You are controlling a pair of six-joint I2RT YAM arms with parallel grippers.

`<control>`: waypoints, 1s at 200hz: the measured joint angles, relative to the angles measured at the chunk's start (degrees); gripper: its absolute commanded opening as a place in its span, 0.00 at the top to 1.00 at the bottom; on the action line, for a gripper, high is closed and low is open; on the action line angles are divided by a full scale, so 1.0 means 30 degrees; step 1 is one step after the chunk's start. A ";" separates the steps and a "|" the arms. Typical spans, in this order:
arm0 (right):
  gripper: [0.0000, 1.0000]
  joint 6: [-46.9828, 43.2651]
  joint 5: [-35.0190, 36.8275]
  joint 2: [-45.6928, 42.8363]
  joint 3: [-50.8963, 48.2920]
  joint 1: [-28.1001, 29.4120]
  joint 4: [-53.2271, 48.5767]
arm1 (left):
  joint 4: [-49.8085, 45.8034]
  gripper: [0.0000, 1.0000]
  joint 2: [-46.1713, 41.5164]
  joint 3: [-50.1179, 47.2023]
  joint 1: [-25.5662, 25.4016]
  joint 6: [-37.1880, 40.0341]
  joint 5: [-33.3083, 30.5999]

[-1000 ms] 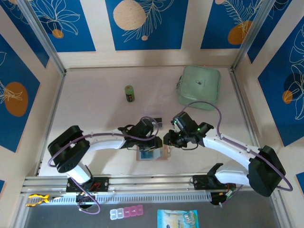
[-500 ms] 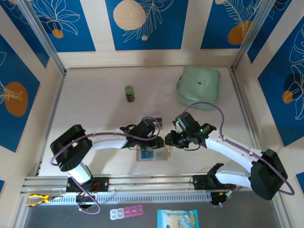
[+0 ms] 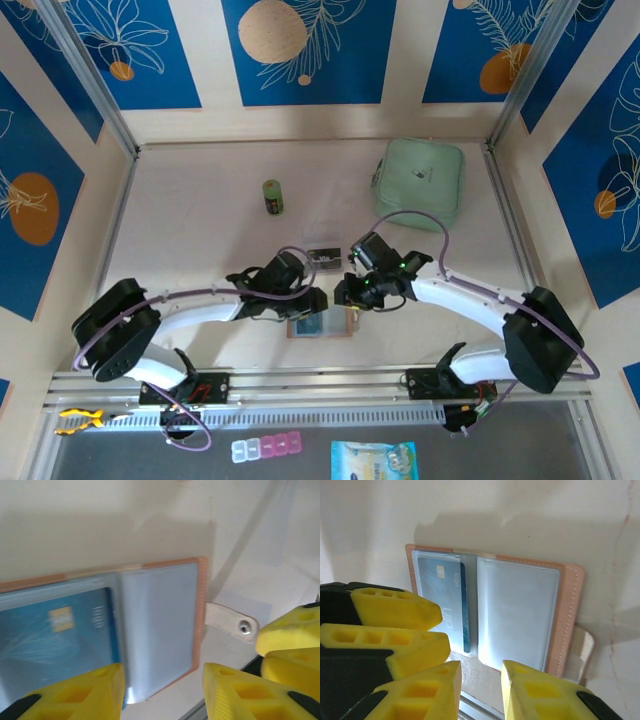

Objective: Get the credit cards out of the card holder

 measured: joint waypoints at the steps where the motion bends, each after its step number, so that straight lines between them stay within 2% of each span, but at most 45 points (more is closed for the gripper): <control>1: 0.71 0.0000 0.0000 0.0080 0.0036 0.0029 0.0000 | -0.0007 0.57 -0.0044 -0.0058 0.0029 0.0000 -0.0007; 48: 0.72 0.0000 0.0000 0.2106 0.1122 0.0911 0.0248 | -0.0532 0.60 -0.1647 -0.1494 0.0933 0.0102 -0.0160; 81: 0.73 0.0102 0.0000 0.3279 0.1384 0.1537 0.0780 | -0.0933 0.70 -0.2237 -0.1843 0.1355 0.0372 -0.0306; 147: 0.74 0.0648 -0.0226 0.4874 0.1639 0.2135 0.1909 | -0.1894 0.81 -0.2222 -0.1960 0.1435 0.1027 -0.0525; 200: 0.75 0.0816 -0.0430 0.5581 0.1982 0.2463 0.2528 | -0.2157 0.83 -0.2033 -0.2280 0.1457 0.1158 -0.0576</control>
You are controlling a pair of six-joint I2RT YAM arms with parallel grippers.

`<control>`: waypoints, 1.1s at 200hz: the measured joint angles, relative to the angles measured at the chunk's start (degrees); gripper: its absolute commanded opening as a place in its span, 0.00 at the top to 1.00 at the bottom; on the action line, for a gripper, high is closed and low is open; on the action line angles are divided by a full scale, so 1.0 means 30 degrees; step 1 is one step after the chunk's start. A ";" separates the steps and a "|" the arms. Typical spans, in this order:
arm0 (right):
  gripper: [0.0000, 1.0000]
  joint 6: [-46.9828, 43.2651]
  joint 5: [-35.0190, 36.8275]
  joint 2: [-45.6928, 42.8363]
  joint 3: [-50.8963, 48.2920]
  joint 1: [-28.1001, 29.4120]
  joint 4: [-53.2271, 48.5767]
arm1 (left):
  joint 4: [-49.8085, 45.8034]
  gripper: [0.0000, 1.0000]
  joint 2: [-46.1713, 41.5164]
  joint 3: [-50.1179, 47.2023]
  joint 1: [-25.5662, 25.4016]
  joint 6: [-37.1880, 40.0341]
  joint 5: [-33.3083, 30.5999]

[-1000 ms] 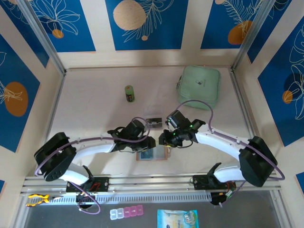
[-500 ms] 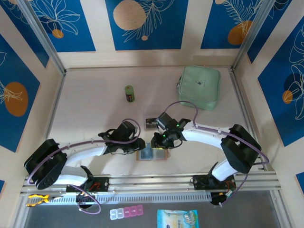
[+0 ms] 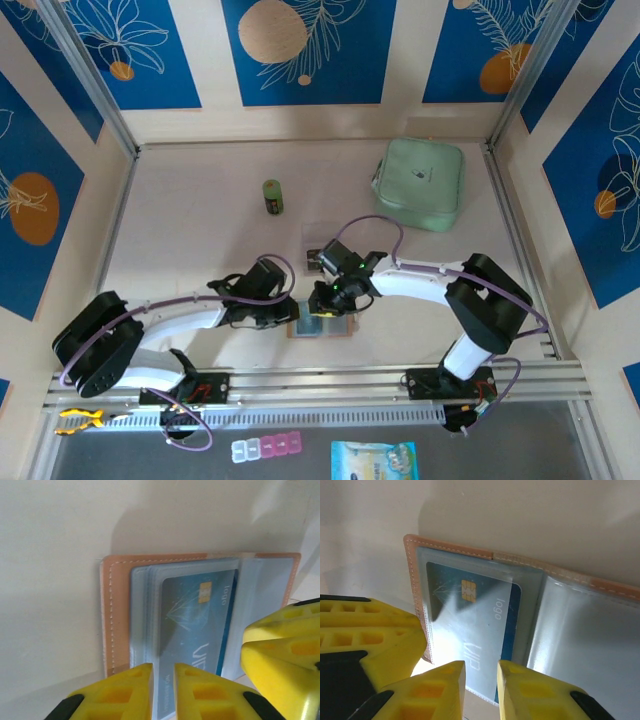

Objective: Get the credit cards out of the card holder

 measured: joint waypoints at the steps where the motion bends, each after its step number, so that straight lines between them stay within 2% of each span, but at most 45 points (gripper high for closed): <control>1: 0.75 0.0000 0.0000 0.0000 0.0000 0.0000 0.0007 | 0.0000 0.83 0.0000 -0.0007 0.0000 -0.0007 0.0000; 103: 0.76 0.0197 -0.0015 0.0415 0.0007 0.0160 0.0211 | 0.0015 0.82 0.0168 -0.0583 0.0029 -0.0007 -0.0007; 130: 0.78 0.0197 -0.0022 0.0743 0.0007 0.0160 0.0350 | 0.0036 0.82 0.0255 -0.0583 0.0029 -0.0007 -0.0007; 220: 0.77 0.0189 0.0233 0.0889 0.0248 0.0219 -0.0109 | 0.0306 0.82 0.0503 -0.0583 0.0051 -0.0007 0.0015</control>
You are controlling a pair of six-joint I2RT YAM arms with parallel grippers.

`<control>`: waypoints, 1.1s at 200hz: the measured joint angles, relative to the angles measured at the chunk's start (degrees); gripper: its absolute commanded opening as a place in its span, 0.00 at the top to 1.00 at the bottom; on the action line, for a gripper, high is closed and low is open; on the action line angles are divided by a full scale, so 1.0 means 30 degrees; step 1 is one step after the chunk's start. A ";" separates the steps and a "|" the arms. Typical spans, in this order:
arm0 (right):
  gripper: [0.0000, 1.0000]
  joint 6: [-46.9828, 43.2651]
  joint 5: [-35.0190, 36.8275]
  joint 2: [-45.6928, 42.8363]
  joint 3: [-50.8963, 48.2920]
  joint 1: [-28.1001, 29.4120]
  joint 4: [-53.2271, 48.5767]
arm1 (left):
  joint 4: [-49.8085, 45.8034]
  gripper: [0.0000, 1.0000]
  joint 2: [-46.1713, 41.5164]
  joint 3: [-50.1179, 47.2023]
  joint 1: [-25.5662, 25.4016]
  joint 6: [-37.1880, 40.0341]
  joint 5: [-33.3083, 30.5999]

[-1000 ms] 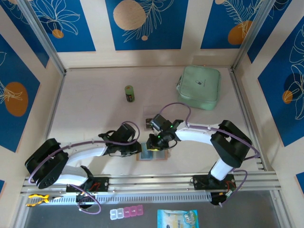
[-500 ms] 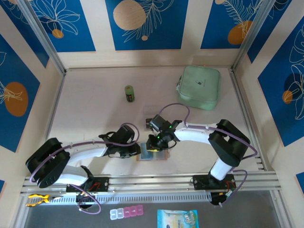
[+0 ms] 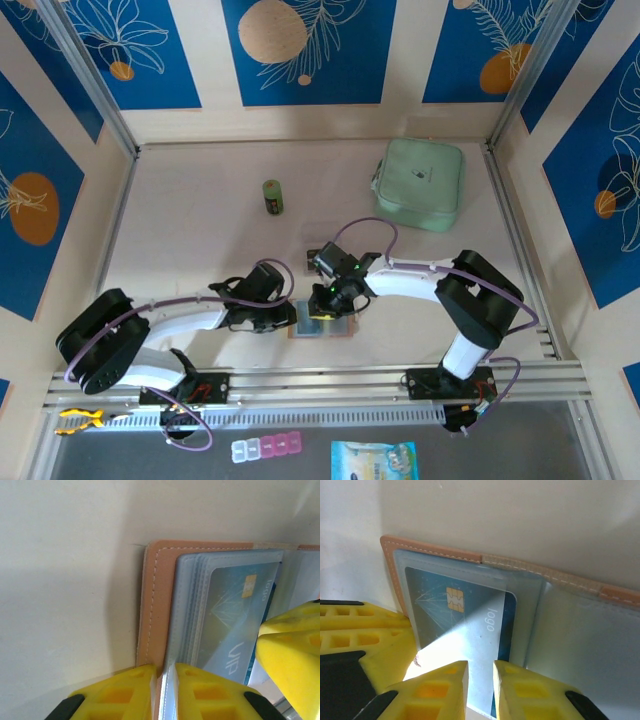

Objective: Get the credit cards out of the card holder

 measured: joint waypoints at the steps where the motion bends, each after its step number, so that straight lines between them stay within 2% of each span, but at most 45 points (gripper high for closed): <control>1: 0.77 -0.0007 0.0000 0.0000 0.0007 0.0007 -0.0007 | 0.0000 0.82 0.0000 0.0000 0.0000 0.0000 0.0000; 121: 0.76 -0.0444 0.1129 -0.0117 0.0437 0.0080 -0.1625 | -0.0022 0.82 -0.0036 0.0007 0.0000 0.0000 -0.0007; 220: 0.76 -0.0430 0.1421 -0.1304 0.0160 0.0015 -0.1508 | -0.0663 0.88 -0.0036 0.1151 0.0015 0.0321 -0.0015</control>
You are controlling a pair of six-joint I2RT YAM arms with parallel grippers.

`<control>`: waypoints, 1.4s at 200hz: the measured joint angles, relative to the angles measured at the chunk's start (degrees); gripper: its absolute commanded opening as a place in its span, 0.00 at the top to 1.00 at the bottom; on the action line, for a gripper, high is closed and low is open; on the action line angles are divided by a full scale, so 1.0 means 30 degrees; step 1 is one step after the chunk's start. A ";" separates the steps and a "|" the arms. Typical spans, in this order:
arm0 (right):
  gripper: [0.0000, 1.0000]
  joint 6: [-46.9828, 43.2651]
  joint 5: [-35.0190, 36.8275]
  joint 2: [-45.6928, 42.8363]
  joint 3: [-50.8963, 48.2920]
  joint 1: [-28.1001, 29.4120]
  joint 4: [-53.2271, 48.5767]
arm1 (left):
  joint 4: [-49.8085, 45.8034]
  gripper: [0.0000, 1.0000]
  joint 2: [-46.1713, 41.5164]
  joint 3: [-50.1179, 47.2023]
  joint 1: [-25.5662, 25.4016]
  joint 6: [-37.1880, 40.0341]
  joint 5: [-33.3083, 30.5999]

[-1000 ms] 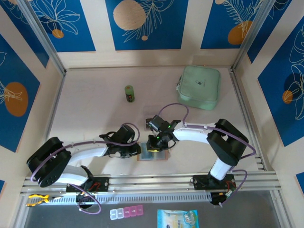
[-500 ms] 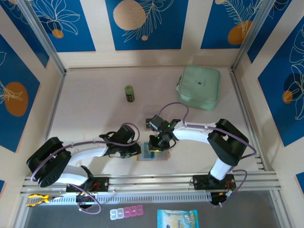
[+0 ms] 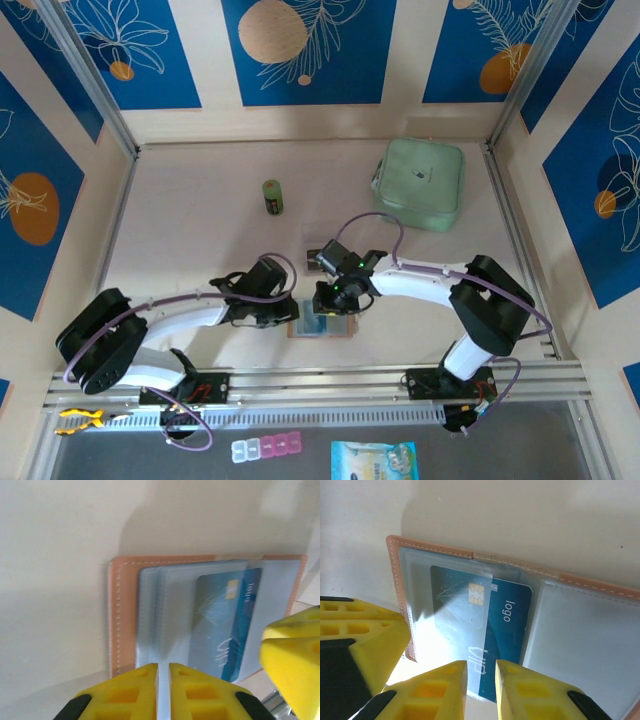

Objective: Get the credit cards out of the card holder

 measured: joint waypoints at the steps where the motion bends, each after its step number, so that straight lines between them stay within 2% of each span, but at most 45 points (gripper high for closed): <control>1: 0.76 0.0000 0.0000 -0.0007 -0.0029 0.0000 0.0007 | -0.0007 0.89 0.0000 0.0029 0.0000 0.0000 0.0000; 111: 0.76 0.0087 -0.0597 -0.0146 -0.1311 -0.0554 0.0933 | 0.1173 0.93 0.1348 0.0532 -0.0007 0.0036 0.1027; 280: 0.77 0.0379 -0.1982 -0.0138 -0.2259 -0.1049 0.2769 | 0.1581 0.95 0.1909 0.0525 -0.0058 0.0036 0.1158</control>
